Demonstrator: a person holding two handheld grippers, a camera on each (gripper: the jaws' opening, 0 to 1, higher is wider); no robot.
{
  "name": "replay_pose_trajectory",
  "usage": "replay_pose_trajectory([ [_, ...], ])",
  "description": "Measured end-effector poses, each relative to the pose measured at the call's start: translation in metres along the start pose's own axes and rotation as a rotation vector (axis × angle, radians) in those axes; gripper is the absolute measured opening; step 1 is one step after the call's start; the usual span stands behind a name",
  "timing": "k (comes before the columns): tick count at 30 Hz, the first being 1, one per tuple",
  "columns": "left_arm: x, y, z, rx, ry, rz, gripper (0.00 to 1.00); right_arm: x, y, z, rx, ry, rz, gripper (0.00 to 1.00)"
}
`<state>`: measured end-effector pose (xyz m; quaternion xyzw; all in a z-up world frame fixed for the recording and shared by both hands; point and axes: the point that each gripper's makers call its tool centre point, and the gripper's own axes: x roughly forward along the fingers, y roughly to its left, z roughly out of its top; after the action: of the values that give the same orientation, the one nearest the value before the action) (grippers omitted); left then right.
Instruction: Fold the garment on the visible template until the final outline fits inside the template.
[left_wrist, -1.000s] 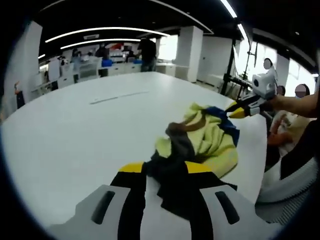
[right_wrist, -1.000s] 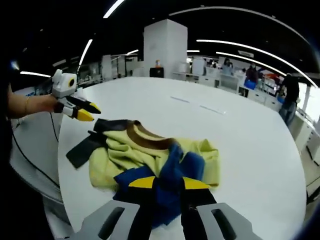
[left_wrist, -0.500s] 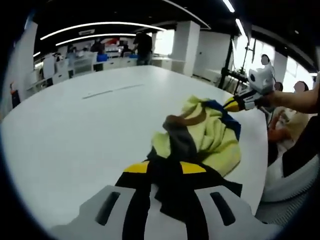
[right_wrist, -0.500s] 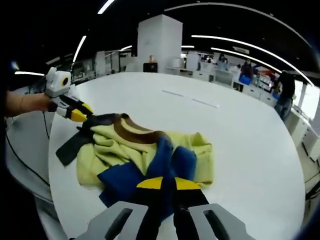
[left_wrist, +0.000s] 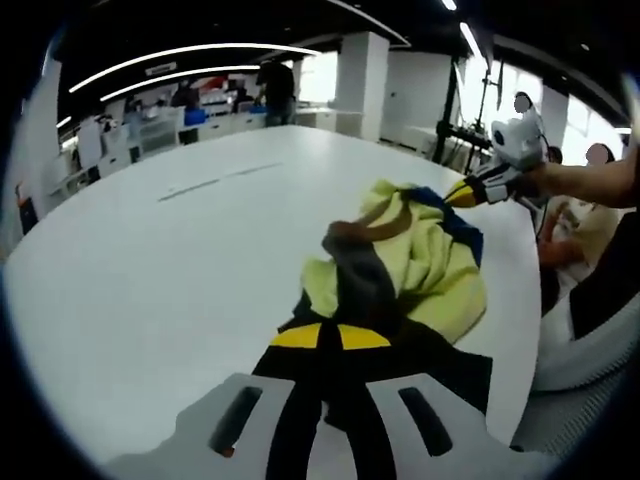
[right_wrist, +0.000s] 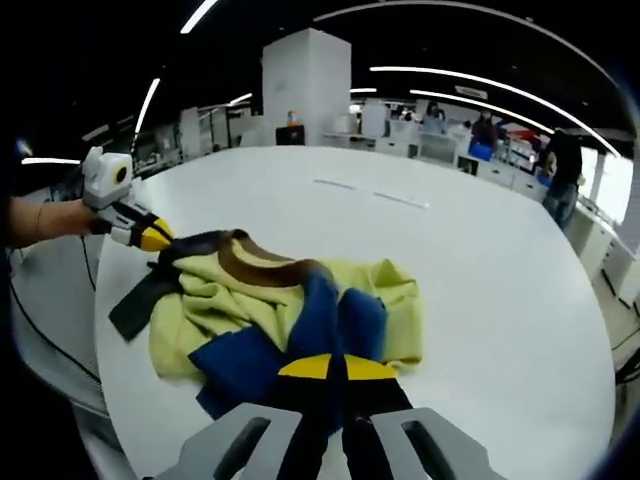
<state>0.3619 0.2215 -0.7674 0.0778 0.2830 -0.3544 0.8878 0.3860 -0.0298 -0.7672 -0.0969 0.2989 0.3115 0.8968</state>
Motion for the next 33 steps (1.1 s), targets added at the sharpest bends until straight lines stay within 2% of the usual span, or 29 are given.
replay_pose_trajectory([
  [14, -0.015, -0.008, 0.013, 0.028, -0.036, 0.023, 0.00, -0.009, 0.002, 0.002, -0.016, -0.003, -0.003, 0.00],
  [23, -0.030, -0.008, 0.033, 0.030, -0.094, 0.036, 0.00, -0.022, 0.000, 0.013, -0.017, -0.020, -0.015, 0.00],
  [33, -0.043, -0.008, 0.062, 0.023, -0.164, 0.051, 0.00, -0.036, -0.008, 0.033, 0.054, -0.052, -0.046, 0.00],
])
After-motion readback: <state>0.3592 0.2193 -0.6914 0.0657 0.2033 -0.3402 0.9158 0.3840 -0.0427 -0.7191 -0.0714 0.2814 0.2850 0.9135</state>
